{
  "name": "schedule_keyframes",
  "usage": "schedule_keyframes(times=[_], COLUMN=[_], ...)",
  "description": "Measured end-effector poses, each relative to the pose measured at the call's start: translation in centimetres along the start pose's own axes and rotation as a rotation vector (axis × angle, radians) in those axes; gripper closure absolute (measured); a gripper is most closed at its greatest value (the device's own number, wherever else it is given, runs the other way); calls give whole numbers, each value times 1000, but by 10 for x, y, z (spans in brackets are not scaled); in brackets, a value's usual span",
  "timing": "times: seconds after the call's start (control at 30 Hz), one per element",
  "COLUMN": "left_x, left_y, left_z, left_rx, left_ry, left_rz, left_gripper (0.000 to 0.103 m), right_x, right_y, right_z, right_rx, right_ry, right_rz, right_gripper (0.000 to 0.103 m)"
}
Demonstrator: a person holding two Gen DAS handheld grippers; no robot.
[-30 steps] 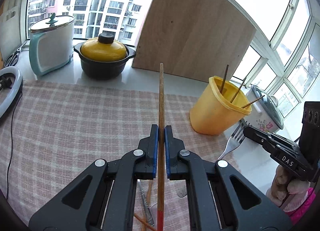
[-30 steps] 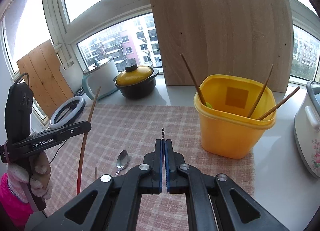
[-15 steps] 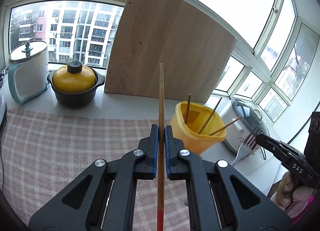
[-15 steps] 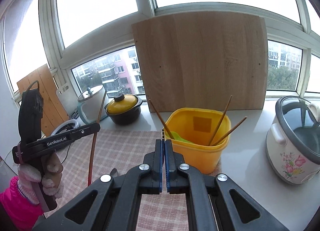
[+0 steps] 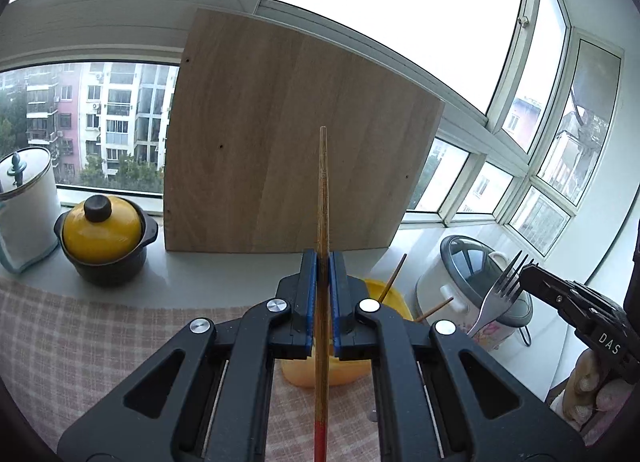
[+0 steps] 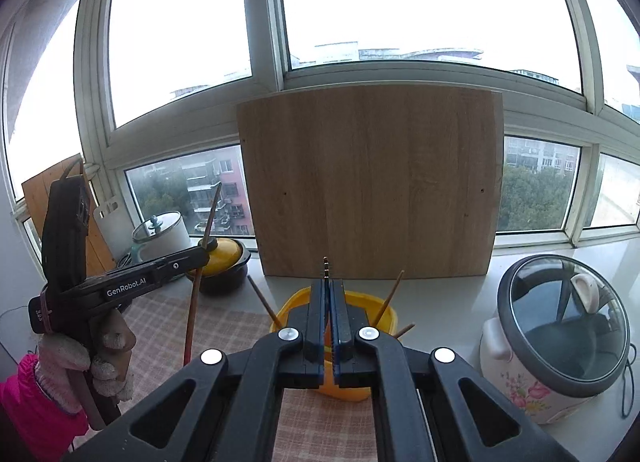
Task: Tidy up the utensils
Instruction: 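Lower the chopstick and fork into the yellow container and open both grippers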
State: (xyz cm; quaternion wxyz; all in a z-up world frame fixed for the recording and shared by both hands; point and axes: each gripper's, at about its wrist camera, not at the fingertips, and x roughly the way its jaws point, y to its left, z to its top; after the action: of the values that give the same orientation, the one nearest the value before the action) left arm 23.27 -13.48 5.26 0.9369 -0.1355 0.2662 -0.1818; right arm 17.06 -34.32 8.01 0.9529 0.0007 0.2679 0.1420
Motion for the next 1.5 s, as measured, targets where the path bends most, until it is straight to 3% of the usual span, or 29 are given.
schedule_keyframes(times=[0.2,0.77,1.17,1.5], left_x=[29,92,103,98], left_y=[-17,-31,-10,-14], left_z=[12,13,-6,-15], left_rx=[-5,-51,-84,-39], left_ry=[-17,-115,-70,-11], left_rz=[-22,66,51,36], left_gripper=[99,99,99,99], right_x=[11,47,81,89], right_y=[-14,-34,-31,-28], right_z=[11,24,6,-9], right_rx=[-15,-60,-73,-48], right_ry=[-15,-23,51,93], right_rz=[-29,-92,-88,-65], right_gripper=[103,103,103,103])
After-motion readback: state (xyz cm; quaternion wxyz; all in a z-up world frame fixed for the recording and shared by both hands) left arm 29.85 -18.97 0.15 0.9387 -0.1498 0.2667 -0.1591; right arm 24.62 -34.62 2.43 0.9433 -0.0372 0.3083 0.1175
